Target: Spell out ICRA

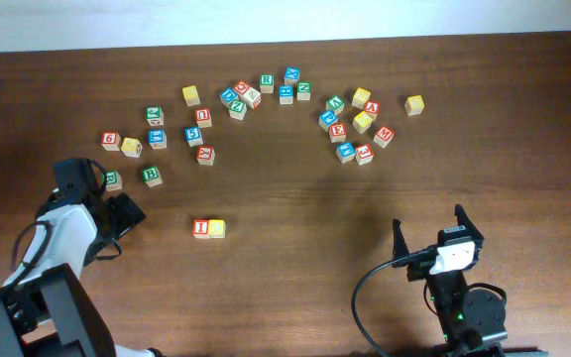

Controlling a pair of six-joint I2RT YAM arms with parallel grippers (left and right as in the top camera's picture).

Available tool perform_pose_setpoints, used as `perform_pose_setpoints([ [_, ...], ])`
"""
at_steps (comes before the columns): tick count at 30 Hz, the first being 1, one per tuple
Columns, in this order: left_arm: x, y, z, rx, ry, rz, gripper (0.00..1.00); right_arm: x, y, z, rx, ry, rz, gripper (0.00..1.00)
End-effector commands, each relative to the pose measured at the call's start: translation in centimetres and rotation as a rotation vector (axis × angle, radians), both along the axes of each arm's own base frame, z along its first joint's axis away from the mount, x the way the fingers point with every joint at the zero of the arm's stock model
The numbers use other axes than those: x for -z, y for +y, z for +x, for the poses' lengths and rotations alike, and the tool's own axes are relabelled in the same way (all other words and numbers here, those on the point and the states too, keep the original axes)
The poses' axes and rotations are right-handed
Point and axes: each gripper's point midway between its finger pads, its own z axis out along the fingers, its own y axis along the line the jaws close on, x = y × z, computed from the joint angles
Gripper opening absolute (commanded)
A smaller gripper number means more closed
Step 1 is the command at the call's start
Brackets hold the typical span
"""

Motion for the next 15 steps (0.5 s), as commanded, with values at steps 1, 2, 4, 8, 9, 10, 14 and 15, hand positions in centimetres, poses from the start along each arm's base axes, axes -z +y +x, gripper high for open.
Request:
perform_pose_setpoints([
  [1, -0.1, 0.2, -0.3, -0.010, -0.001, 0.007, 0.99, 0.3, -0.2, 0.0, 0.009, 0.006, 0.011, 0.98],
  [2, -0.1, 0.2, -0.3, -0.010, -0.001, 0.007, 0.99, 0.2, -0.2, 0.0, 0.009, 0.005, 0.011, 0.98],
  [4, -0.1, 0.2, -0.3, -0.009, -0.001, 0.007, 0.99, 0.3, -0.2, 0.0, 0.010, 0.006, 0.010, 0.98],
  [8, -0.1, 0.2, -0.3, -0.010, -0.001, 0.007, 0.99, -0.2, 0.9, -0.1, -0.054, -0.012, 0.019, 0.98],
  [9, -0.1, 0.2, -0.3, -0.009, -0.001, 0.007, 0.99, -0.5, 1.6, -0.3, -0.095, -0.024, 0.023, 0.98],
  [10, -0.1, 0.2, -0.3, -0.009, -0.001, 0.007, 0.99, -1.1, 2.4, -0.4, -0.144, -0.047, 0.027, 0.98],
  [14, -0.1, 0.2, -0.3, -0.009, -0.001, 0.007, 0.99, -4.4, 2.9, -1.1, -0.181, -0.107, 0.065, 0.99],
  [15, -0.1, 0.2, -0.3, -0.009, -0.001, 0.007, 0.99, -5.5, 2.6, -1.3, -0.166, -0.111, 0.076, 0.98],
])
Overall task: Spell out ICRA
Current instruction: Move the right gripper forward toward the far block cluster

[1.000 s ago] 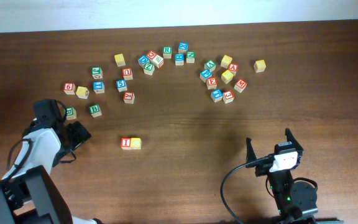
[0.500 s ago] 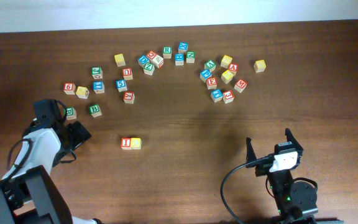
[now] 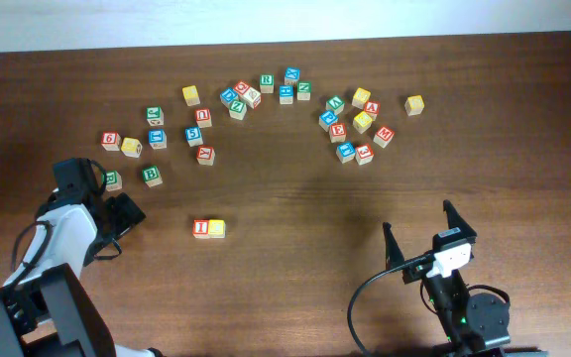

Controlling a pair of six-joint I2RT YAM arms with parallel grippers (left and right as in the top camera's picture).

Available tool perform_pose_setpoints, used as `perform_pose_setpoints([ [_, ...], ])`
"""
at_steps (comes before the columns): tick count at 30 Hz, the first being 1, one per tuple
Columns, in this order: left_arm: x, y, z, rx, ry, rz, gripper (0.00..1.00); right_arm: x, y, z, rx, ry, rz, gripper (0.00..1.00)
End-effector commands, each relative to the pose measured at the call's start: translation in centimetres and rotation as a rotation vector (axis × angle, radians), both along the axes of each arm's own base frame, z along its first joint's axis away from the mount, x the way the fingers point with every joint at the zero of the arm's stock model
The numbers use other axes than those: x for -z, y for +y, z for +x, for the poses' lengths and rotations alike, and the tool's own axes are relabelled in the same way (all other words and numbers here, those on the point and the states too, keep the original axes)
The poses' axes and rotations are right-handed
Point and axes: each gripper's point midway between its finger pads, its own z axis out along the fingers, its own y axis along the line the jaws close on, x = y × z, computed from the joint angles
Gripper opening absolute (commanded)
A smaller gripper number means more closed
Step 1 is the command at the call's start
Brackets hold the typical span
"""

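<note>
In the overhead view a red "I" block (image 3: 200, 228) and a yellow block (image 3: 216, 228) sit touching side by side at the table's middle left. A green "R" block (image 3: 267, 81) lies in the far cluster, and a red "A" block (image 3: 371, 108) in the right cluster. My right gripper (image 3: 418, 225) is open at the near right, holding nothing, far from all blocks. My left gripper (image 3: 125, 212) rests low at the left, just left of the pair; its jaws are too dark to read.
Several loose letter blocks lie in three groups: left (image 3: 152, 139), far middle (image 3: 241, 96) and right (image 3: 355, 124). A lone yellow block (image 3: 414, 104) sits at the far right. Green blocks (image 3: 151, 176) lie close to the left arm.
My right gripper has shifted slightly to the left, still open. The left arm and all blocks are where they were.
</note>
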Motion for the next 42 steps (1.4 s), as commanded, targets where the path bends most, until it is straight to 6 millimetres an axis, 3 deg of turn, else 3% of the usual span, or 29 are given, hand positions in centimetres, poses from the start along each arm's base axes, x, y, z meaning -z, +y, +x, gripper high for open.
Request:
perform_pose_setpoints([
  [1, -0.1, 0.2, -0.3, -0.010, -0.001, 0.007, 0.99, -5.0, -0.1, -1.1, -0.007, -0.054, 0.060, 0.98],
  [3, -0.1, 0.2, -0.3, -0.010, -0.001, 0.007, 0.99, -7.2, -0.7, -1.5, 0.024, -0.071, 0.063, 0.98],
  [7, -0.1, 0.2, -0.3, -0.010, -0.001, 0.007, 0.99, -14.3, -1.3, -2.7, 0.046, -0.098, 0.069, 0.98],
  [9, -0.1, 0.2, -0.3, -0.010, -0.001, 0.007, 0.99, -16.9, -1.3, -2.7, 0.047, -0.070, 0.064, 0.98],
  [10, -0.1, 0.2, -0.3, -0.010, -0.001, 0.007, 0.99, -19.0, -1.2, -2.3, 0.045, -0.035, 0.058, 0.98],
  [15, -0.1, 0.2, -0.3, -0.010, -0.001, 0.007, 0.99, -24.5, -0.8, 0.0, 0.047, 0.095, 0.034, 0.98],
  [20, -0.1, 0.2, -0.3, -0.010, -0.001, 0.007, 0.99, -27.1, -0.2, 4.1, 0.052, 0.286, 0.000, 0.98],
  [25, -0.1, 0.2, -0.3, -0.010, -0.001, 0.007, 0.99, -26.6, 0.5, 8.4, 0.057, 0.517, -0.044, 0.98],
  [29, -0.1, 0.2, -0.3, -0.010, -0.001, 0.007, 0.99, -24.6, 1.0, 12.2, 0.058, 0.662, -0.081, 0.98],
  [37, -0.1, 0.2, -0.3, -0.010, -0.001, 0.007, 0.99, -17.4, 2.3, 20.6, 0.050, 0.807, -0.133, 0.98],
  [42, -0.1, 0.2, -0.3, -0.010, -0.001, 0.007, 0.99, -12.5, 2.9, 23.4, 0.047, 0.899, -0.150, 0.98],
])
